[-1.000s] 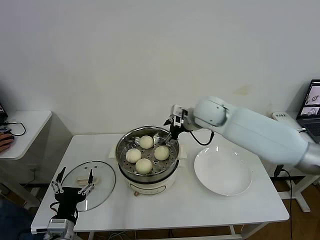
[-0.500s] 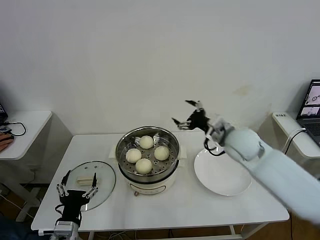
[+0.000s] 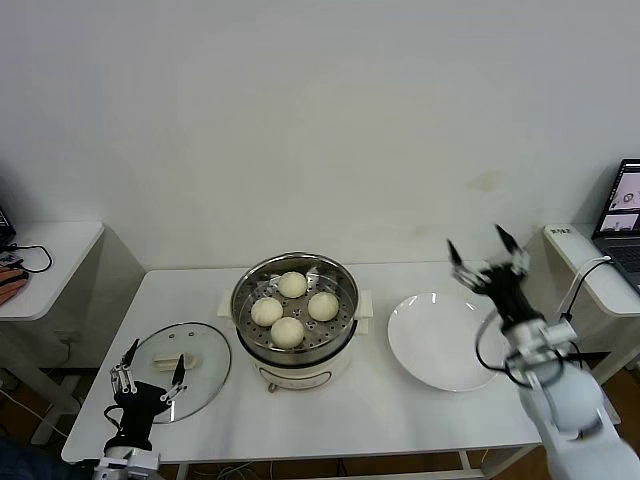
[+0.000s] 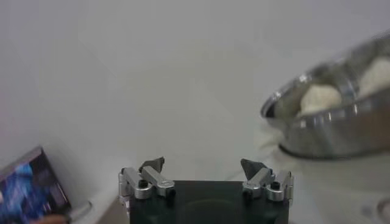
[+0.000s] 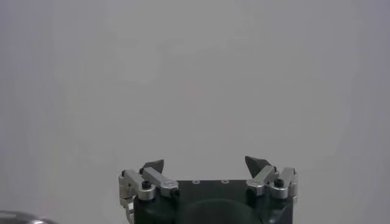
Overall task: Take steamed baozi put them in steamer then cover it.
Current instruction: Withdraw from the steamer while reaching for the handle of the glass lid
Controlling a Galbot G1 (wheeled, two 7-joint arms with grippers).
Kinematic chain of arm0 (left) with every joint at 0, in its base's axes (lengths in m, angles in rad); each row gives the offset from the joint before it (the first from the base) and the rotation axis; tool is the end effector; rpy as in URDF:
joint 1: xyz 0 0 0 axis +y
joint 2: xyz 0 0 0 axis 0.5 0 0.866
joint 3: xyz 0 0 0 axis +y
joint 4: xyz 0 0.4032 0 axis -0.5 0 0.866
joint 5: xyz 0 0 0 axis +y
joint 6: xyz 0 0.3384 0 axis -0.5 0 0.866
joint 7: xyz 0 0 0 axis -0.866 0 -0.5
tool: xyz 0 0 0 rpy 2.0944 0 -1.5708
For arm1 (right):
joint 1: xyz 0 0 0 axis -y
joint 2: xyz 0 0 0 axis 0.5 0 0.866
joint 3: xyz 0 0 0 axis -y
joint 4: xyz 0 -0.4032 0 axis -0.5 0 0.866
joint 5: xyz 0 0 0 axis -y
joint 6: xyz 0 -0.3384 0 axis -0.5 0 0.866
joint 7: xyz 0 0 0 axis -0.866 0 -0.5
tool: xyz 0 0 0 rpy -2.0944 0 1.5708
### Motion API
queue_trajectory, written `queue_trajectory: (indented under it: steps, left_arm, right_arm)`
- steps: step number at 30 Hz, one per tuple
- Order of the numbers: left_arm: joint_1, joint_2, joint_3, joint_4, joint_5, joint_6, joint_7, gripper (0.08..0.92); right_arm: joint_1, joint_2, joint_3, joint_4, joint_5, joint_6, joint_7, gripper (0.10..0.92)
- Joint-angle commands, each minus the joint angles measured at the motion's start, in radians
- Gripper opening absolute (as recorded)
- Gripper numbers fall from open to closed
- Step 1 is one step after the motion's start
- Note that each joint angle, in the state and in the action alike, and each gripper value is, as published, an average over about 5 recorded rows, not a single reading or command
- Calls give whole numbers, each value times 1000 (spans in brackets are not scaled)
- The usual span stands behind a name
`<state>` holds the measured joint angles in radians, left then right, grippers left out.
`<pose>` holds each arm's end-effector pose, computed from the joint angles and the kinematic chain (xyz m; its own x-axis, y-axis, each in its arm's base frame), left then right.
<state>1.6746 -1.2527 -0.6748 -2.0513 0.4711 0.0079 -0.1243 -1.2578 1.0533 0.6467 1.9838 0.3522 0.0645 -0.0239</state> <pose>0.1109 0.1201 -0.3525 -0.9966 -0.0726 0.0398 -0.0199 0.6770 0.7357 0.2562 -0.1654 -0.2731 -0.9555 -0.1348 -0.2625 -0.0852 0.9777 -0.1921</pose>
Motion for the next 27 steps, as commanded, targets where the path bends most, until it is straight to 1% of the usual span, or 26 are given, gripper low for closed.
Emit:
queue_trajectory:
  steps: [1, 6, 13, 19, 27]
  left_arm:
    - [9, 131, -16, 174, 665, -68, -1, 823]
    - [-47, 155, 5, 281, 769, -80, -9, 823]
    - [-199, 200, 6, 444, 799, -61, 3, 823]
    - [-298, 238, 41, 512, 774, -60, 9, 823]
    - [-372, 241, 89, 554, 757, -61, 16, 823]
  right_arm:
    - [-380, 216, 319, 90, -32, 104, 10, 823]
    - [-398, 233, 326, 120, -24, 93, 14, 823]
    - [-419, 263, 359, 177, -8, 79, 22, 823]
    - [-445, 292, 374, 210, -7, 78, 22, 823]
    - [-462, 315, 385, 222, -8, 82, 22, 823]
